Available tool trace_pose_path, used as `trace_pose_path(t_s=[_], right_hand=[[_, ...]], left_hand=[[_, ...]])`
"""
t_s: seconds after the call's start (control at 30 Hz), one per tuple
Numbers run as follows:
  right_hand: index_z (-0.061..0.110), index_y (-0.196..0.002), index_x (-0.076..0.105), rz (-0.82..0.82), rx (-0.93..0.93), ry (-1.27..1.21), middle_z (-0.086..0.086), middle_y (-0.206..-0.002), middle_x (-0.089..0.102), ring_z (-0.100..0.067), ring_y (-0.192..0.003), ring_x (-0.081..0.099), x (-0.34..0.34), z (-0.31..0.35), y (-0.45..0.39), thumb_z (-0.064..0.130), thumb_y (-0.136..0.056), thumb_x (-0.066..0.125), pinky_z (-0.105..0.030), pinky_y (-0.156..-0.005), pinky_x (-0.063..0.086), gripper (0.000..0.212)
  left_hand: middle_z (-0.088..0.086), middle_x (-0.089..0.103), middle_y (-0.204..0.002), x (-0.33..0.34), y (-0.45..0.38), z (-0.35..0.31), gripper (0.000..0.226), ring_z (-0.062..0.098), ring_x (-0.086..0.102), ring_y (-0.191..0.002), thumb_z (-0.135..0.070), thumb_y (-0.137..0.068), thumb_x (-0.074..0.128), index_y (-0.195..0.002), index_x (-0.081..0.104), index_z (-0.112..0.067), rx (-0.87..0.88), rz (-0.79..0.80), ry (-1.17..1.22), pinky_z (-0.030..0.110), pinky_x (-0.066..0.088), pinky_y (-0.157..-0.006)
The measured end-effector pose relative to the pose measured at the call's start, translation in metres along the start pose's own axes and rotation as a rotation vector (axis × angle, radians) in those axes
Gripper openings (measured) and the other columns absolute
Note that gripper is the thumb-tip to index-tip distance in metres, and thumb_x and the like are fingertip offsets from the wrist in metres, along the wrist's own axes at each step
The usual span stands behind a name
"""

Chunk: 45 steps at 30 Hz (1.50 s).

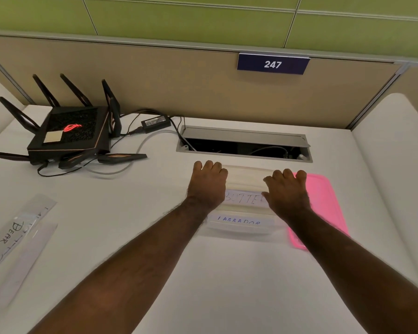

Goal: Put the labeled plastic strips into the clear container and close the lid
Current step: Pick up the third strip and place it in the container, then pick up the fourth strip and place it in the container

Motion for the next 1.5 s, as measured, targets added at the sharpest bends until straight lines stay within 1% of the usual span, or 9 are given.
trace_pose_path(t_s=[0.17,0.3,0.43,0.57,0.87,1.1,1.23,1.4,1.5], right_hand=[[0.015,-0.131,0.054,-0.166,0.020,-0.098,-0.009,-0.116,0.065,-0.031,-0.103,0.060,-0.030,0.012,-0.003,0.044,-0.085,0.063,-0.056,-0.099,0.031,0.055],[0.015,-0.141,0.042,-0.242,-0.023,-0.171,-0.009,-0.128,0.061,-0.030,-0.116,0.056,-0.053,0.042,-0.010,0.048,-0.089,0.051,-0.061,-0.106,0.023,0.062],[0.018,-0.147,0.035,-0.182,-0.080,-0.205,-0.008,-0.144,0.050,-0.030,-0.135,0.043,-0.065,0.087,-0.020,0.053,-0.093,0.041,-0.064,-0.111,0.014,0.065],[0.025,-0.153,0.016,-0.100,-0.146,-0.222,-0.005,-0.160,0.026,-0.028,-0.148,0.018,-0.074,0.141,-0.029,0.062,-0.094,0.025,-0.063,-0.113,-0.003,0.071],[0.027,-0.154,-0.004,-0.017,-0.344,-0.329,-0.004,-0.163,-0.005,-0.029,-0.149,-0.008,-0.092,0.275,-0.026,0.069,-0.089,0.010,-0.060,-0.113,-0.013,0.078],[0.026,-0.154,-0.004,0.059,-0.534,-0.351,-0.005,-0.163,-0.007,-0.029,-0.149,-0.010,-0.089,0.375,-0.011,0.070,-0.090,0.014,-0.059,-0.112,-0.015,0.079],[0.024,-0.154,-0.004,0.123,-0.667,-0.367,-0.005,-0.163,-0.008,-0.028,-0.149,-0.011,-0.093,0.431,0.000,0.068,-0.092,0.020,-0.060,-0.114,-0.012,0.080],[0.022,-0.154,-0.004,0.157,-0.836,-0.338,-0.004,-0.163,-0.008,-0.026,-0.149,-0.011,-0.102,0.492,0.017,0.065,-0.093,0.025,-0.057,-0.115,-0.012,0.080],[0.021,-0.154,-0.004,0.159,-0.894,-0.326,-0.004,-0.163,-0.008,-0.026,-0.149,-0.010,-0.108,0.519,0.026,0.063,-0.094,0.029,-0.055,-0.116,-0.011,0.081]], left_hand=[[0.004,0.059,-0.124,-0.016,0.020,0.025,0.044,0.026,0.052,-0.116,-0.037,-0.085,0.052,-0.125,0.054,-0.019,-0.146,-0.109,0.077,0.052,0.029,-0.104],[0.006,0.047,-0.145,-0.017,0.041,0.052,0.059,0.029,0.036,-0.138,-0.047,-0.086,0.048,-0.139,0.044,-0.020,-0.265,-0.075,0.088,0.060,0.014,-0.113],[0.008,0.025,-0.159,-0.010,0.068,0.083,0.071,0.034,0.016,-0.147,-0.055,-0.088,0.038,-0.150,0.026,-0.021,-0.360,-0.004,0.070,0.064,0.003,-0.113],[0.008,0.015,-0.162,-0.005,0.102,0.121,0.077,0.035,0.011,-0.148,-0.060,-0.087,0.033,-0.152,0.017,-0.022,-0.459,0.031,0.051,0.065,0.003,-0.112],[0.010,-0.006,-0.163,0.026,0.214,0.203,0.084,0.038,-0.005,-0.148,-0.068,-0.087,0.020,-0.154,-0.003,-0.022,-0.741,0.172,0.007,0.068,-0.002,-0.111],[0.012,-0.005,-0.162,0.040,0.297,0.250,0.086,0.038,-0.004,-0.148,-0.066,-0.088,0.023,-0.154,0.000,-0.018,-0.936,0.237,-0.005,0.068,-0.004,-0.111],[0.014,0.005,-0.162,0.043,0.344,0.275,0.085,0.038,0.005,-0.148,-0.060,-0.088,0.035,-0.154,0.009,-0.013,-1.036,0.253,0.024,0.070,0.002,-0.111],[0.018,0.013,-0.161,0.044,0.396,0.302,0.084,0.041,0.010,-0.147,-0.056,-0.086,0.031,-0.153,0.017,-0.007,-1.130,0.278,0.035,0.072,0.003,-0.108],[0.018,0.020,-0.159,0.046,0.415,0.315,0.080,0.042,0.013,-0.146,-0.053,-0.088,0.039,-0.151,0.022,-0.007,-1.170,0.301,0.040,0.073,0.003,-0.107]])
Point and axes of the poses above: each hand's wrist, its own y-axis away from the middle knuckle, its own x-axis out of the palm, z = x × y, the point moved 8 cm from there along -y, towards the middle knuckle
